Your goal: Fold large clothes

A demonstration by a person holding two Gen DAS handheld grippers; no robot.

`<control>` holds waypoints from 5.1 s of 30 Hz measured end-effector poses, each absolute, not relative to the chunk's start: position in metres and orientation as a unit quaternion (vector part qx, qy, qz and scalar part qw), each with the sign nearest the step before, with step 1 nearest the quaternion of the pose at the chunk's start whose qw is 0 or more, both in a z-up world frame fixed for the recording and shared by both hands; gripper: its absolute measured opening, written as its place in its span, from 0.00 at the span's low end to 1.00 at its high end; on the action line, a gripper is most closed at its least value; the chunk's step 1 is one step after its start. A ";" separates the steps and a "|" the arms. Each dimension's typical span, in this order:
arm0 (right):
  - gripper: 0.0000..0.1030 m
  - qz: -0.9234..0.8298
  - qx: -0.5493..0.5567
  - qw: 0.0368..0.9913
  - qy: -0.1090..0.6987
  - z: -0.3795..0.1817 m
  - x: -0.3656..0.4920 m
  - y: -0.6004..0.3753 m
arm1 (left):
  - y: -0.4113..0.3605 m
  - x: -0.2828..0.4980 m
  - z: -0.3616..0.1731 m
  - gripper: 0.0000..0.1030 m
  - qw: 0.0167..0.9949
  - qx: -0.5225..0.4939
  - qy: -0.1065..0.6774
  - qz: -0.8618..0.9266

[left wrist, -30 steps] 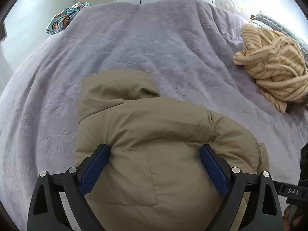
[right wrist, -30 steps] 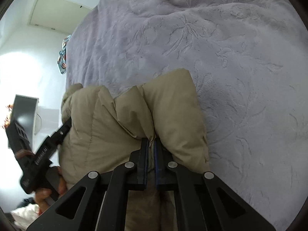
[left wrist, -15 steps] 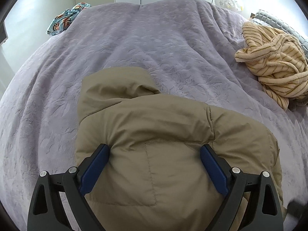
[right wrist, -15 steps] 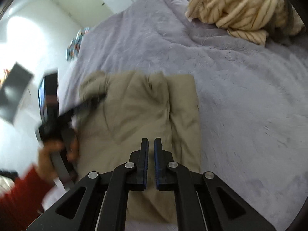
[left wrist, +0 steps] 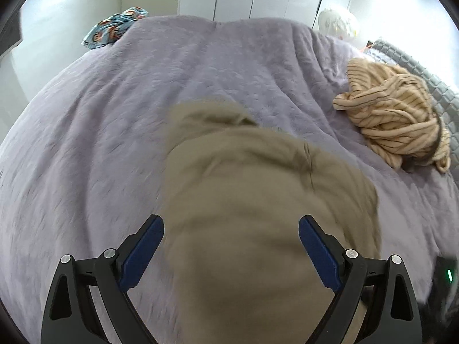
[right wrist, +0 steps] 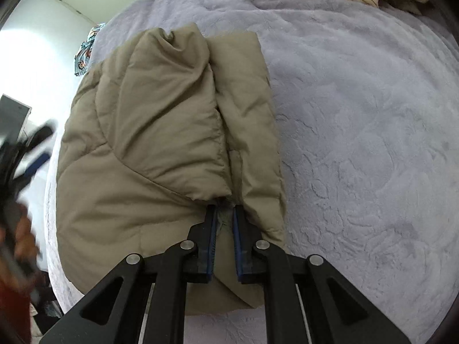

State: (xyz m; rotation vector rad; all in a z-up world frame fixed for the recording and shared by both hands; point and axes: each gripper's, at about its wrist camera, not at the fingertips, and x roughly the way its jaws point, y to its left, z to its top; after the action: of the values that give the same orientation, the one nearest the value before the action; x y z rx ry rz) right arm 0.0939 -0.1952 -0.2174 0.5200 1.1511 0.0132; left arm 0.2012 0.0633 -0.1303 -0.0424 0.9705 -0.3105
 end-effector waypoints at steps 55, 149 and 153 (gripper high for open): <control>0.29 -0.011 0.191 0.804 0.563 -0.089 0.018 -0.137 | 0.103 0.041 -0.073 1.00 0.828 -0.034 0.548 -0.111; 0.85 -0.020 0.078 0.890 0.449 0.022 0.032 -0.094 | 0.111 0.027 0.041 1.00 0.892 -0.014 0.446 -0.072; 0.85 -0.021 0.079 0.890 0.449 0.022 0.031 -0.094 | 0.111 0.030 0.039 1.00 0.890 -0.012 0.449 -0.075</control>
State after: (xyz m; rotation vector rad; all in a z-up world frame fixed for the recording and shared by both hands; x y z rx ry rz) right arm 0.0312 -0.0936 0.0223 0.1640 0.9315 -0.0441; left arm 0.0295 0.1110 0.0385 -0.0249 0.9323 -0.1562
